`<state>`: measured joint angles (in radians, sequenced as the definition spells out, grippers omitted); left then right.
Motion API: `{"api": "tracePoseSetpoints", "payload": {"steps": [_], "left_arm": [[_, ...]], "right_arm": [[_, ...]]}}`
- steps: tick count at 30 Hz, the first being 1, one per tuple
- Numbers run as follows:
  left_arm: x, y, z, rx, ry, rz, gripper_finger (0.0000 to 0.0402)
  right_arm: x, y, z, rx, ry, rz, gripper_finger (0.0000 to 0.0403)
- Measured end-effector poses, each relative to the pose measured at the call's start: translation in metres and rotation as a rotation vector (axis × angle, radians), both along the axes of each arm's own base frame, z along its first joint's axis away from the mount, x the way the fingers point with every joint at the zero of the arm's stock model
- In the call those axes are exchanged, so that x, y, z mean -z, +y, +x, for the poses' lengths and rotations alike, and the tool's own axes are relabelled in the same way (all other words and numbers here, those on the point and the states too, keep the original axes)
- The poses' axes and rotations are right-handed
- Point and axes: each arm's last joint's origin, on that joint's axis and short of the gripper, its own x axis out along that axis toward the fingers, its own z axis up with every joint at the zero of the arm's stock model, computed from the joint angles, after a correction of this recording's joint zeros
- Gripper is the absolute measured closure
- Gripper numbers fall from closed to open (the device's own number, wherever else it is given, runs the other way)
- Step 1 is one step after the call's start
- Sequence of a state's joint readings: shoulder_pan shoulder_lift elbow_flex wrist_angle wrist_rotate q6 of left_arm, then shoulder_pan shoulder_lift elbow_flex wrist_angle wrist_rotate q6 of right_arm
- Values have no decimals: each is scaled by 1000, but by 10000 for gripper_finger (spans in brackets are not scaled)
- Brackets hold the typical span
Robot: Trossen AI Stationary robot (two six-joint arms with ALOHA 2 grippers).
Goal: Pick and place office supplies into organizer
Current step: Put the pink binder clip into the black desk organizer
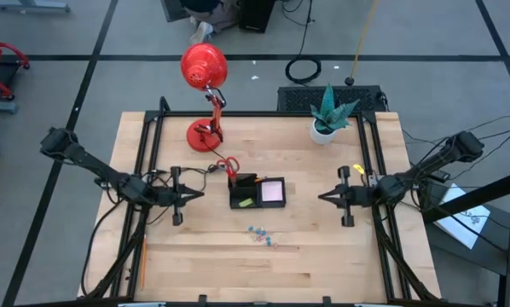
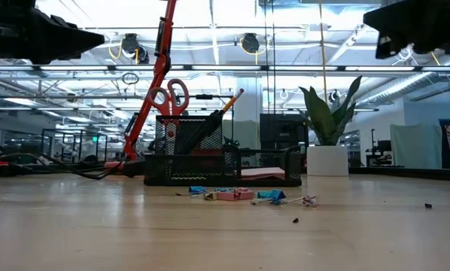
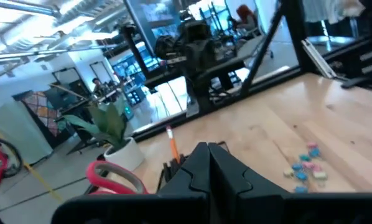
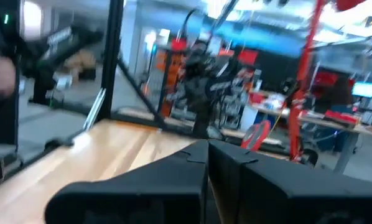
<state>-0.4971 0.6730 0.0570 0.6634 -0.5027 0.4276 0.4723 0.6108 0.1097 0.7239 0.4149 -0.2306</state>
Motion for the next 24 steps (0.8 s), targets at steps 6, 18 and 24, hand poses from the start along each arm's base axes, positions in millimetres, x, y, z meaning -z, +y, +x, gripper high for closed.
{"api": "tracePoseSetpoints", "payload": {"steps": [6,18,24], "left_arm": [[1,-2,-1,23,11,-40,397],[3,-2,-1,24,30,-114,386],[7,-2,-1,21,62,-119,385]], "right_arm": [[6,-4,-4,6,5,81,403],[27,26,24,-87,294,164,390],[36,52,61,-43,437,203,310]]}}
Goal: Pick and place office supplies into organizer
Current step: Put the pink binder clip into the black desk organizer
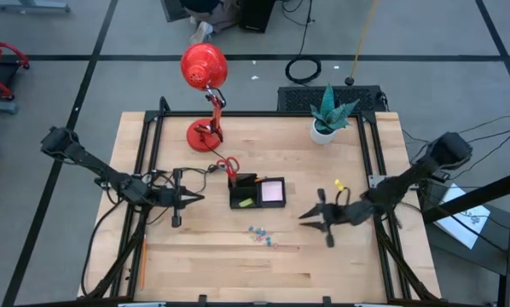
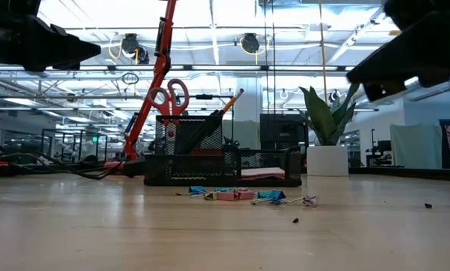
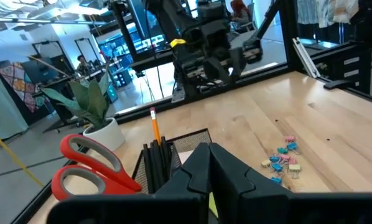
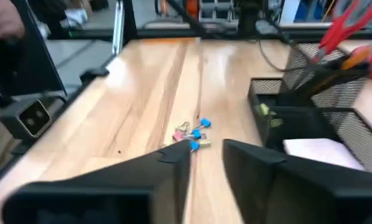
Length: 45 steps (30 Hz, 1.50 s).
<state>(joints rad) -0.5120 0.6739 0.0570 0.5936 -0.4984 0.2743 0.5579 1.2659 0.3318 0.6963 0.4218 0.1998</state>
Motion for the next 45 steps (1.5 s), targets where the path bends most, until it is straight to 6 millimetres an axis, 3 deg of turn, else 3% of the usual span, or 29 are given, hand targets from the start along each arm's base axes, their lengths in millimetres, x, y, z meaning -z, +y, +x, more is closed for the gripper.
{"api": "tracePoseSetpoints", "payload": {"steps": [6,11,22,29,38,45], "left_arm": [[0,0,0,0,1,-4,385],[2,0,0,-1,18,2,385],[4,1,0,-27,36,53,385],[4,1,0,-28,37,53,385],[4,1,0,-27,41,72,385],[5,1,0,-26,45,81,385]], "right_arm": [[5,16,29,58,41,-27,203],[13,28,41,86,72,4,164],[41,67,70,100,145,58,179],[48,81,75,165,155,97,185],[55,93,89,249,224,51,186],[59,94,88,344,273,59,186]]}}
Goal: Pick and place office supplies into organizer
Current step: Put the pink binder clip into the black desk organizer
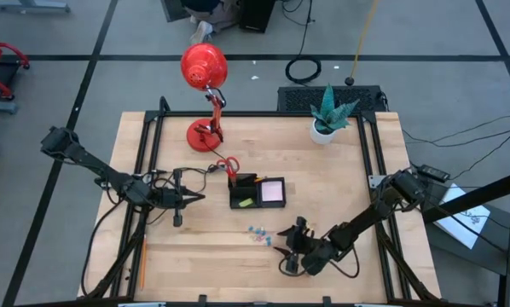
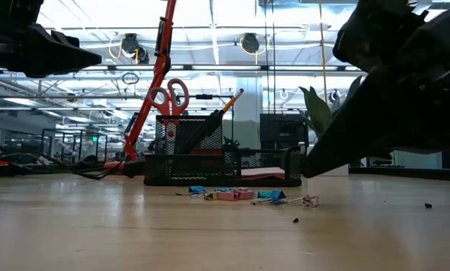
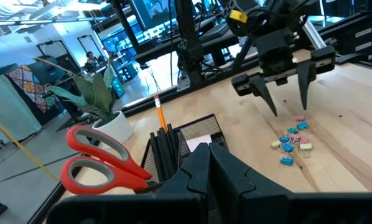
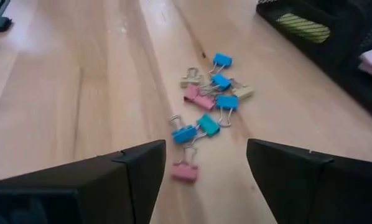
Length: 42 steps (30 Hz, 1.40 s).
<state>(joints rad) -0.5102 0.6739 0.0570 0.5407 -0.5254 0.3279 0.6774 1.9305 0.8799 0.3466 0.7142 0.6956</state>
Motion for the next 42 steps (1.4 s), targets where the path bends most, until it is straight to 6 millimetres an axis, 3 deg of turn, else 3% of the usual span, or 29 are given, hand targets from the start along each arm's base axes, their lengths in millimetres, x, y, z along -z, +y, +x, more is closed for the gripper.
{"api": "tracePoseSetpoints", "payload": {"steps": [13,22,35,42], "left_arm": [[0,0,0,-1,-1,-16,385],[1,0,0,-3,13,-27,385],[3,0,0,-4,29,-29,385],[4,0,0,-4,34,-26,385]], "right_arm": [[10,10,-6,-27,15,18,188],[25,14,6,1,21,-29,188],[29,13,3,18,57,-32,189],[32,11,0,30,90,-30,239]]}}
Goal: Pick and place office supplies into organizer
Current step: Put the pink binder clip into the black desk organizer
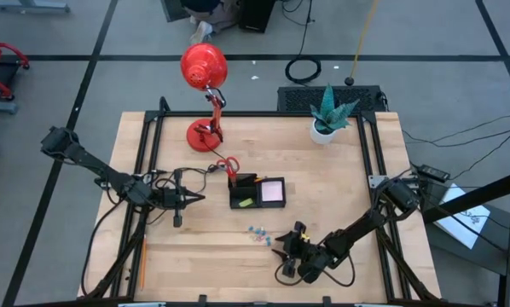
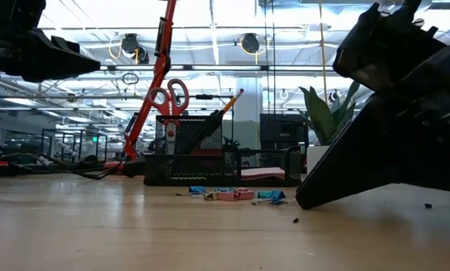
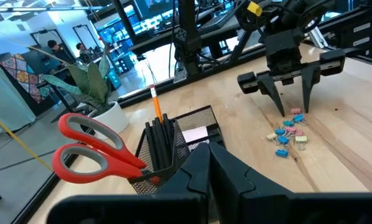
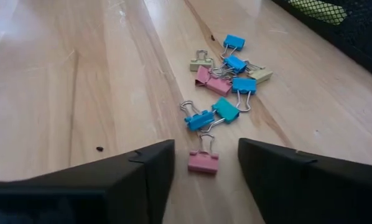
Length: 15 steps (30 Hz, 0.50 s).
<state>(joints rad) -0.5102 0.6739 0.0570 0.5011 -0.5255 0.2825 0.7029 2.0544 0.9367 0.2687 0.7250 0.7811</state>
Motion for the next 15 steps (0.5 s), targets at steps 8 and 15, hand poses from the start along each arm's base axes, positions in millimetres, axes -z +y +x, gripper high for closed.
{"api": "tracePoseSetpoints", "payload": {"steps": [8,15], "left_arm": [[0,0,0,0,1,0,385],[0,0,0,0,3,0,385]], "right_arm": [[1,0,0,-14,10,0,336],[-5,1,0,-39,4,-15,351]]}}
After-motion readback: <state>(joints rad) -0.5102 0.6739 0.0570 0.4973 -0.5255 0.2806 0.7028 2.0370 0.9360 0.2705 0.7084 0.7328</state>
